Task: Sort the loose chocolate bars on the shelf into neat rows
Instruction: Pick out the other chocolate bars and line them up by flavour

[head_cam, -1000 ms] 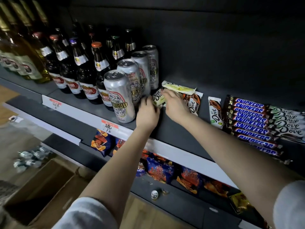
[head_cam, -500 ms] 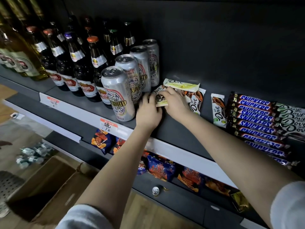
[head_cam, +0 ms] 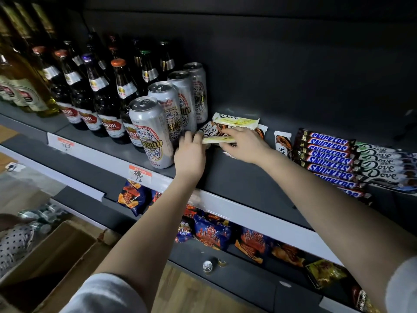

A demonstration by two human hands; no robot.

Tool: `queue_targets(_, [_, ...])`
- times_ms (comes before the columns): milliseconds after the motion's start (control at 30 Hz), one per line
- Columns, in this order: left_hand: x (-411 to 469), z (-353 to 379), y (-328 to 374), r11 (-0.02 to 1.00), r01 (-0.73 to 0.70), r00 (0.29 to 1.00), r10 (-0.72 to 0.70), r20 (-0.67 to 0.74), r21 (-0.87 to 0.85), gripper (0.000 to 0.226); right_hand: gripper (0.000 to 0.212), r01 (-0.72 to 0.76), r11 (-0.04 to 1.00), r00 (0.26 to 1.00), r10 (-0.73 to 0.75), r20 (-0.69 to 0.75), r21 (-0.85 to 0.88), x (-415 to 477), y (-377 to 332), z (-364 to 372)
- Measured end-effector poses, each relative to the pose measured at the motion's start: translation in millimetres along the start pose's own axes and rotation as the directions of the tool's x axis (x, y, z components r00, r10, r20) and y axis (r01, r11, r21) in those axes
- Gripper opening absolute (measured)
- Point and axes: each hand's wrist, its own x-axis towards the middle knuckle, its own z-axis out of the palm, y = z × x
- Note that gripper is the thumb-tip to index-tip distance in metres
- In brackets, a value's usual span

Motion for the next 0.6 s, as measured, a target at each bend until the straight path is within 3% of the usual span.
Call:
queue_targets(200, [-6.0, -8.5, 2.6, 0.967, -0.254, 0.936, 0.255, -0.244, 0.037, 0.043, 0.053, 0.043, 0.999, 0.998, -0.042, -0.044, 0.015, -19.0, 10.8, -18.6])
queue_targets(333, [-6.6, -8.5, 3.3, 0.949, -0.301, 0.923, 0.313, -0.222, 0.090, 0.040, 0.064, 0.040, 0.999, 0.998, -0.040, -0.049, 0.009, -36.0, 14.1, -32.6])
queue_targets(467, [-13.3, -9.1, 20.3, 0.934, -0.345, 0.912, 0.357, -0.201, 0.091, 0.044, 0.059, 0.042, 0.998, 0.997, -0.045, -0.062, -0.053, -54.1, 22.2, -40.7])
queue_targets(600, [-18.0, -10.0, 43.1, 0.920, -0.391, 0.903, 0.388, -0.185, 0.024, 0.048, 0.061, 0.040, 0.973, 0.988, -0.072, -0.134, -0.229, -71.7, 36.2, -52.1])
